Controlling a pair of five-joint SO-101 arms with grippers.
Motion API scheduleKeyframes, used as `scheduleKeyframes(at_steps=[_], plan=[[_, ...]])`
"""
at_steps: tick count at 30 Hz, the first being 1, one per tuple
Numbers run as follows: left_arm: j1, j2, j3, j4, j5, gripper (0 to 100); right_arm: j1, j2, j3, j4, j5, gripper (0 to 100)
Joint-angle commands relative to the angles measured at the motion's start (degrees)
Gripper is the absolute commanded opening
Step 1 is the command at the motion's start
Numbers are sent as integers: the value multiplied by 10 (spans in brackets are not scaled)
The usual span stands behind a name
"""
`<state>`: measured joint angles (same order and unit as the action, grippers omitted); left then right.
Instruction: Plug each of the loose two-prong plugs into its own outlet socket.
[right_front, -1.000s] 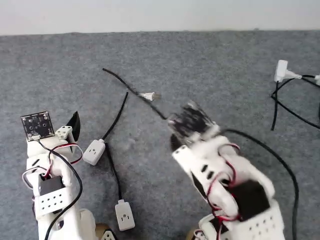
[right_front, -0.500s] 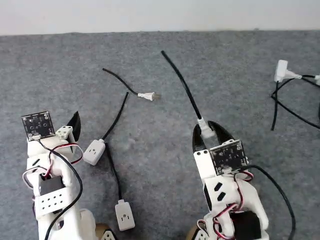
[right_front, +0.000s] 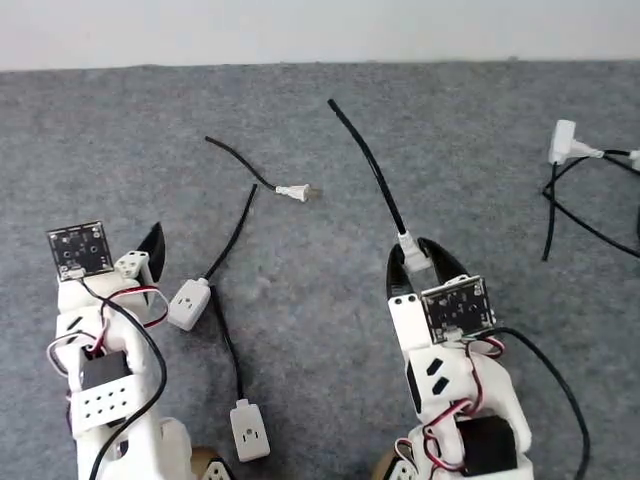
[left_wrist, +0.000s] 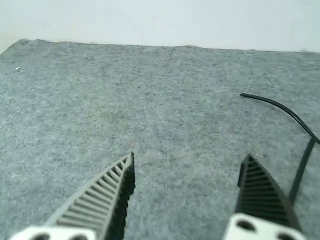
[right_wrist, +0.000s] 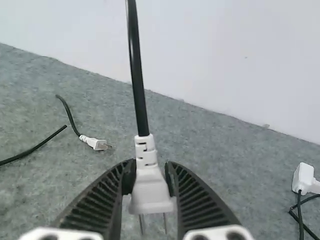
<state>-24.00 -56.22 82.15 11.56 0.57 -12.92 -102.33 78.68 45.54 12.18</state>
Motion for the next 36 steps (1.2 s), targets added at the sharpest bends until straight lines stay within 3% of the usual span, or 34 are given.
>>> scheduleKeyframes(at_steps=[1, 7, 17, 24, 29, 32, 36], plan=[[5, -6, -8, -18, -15, 316, 4, 0, 7, -34, -5, 9], [2, -6, -7, -18, -15, 316, 11, 2, 22, -73, -40, 9], [4, -6, 10, -52, -16, 316, 23, 61, -69, -10, -60, 8], [4, -6, 10, -52, -16, 316, 28, 474, -244, -1, -56, 8], [5, -6, 10, -52, -16, 316, 56, 798, -445, 96, -58, 9], [5, -6, 10, -52, -16, 316, 59, 924, -551, 168, -62, 9], [5, -7, 10, -52, -16, 316, 59, 989, -608, 209, -62, 9]])
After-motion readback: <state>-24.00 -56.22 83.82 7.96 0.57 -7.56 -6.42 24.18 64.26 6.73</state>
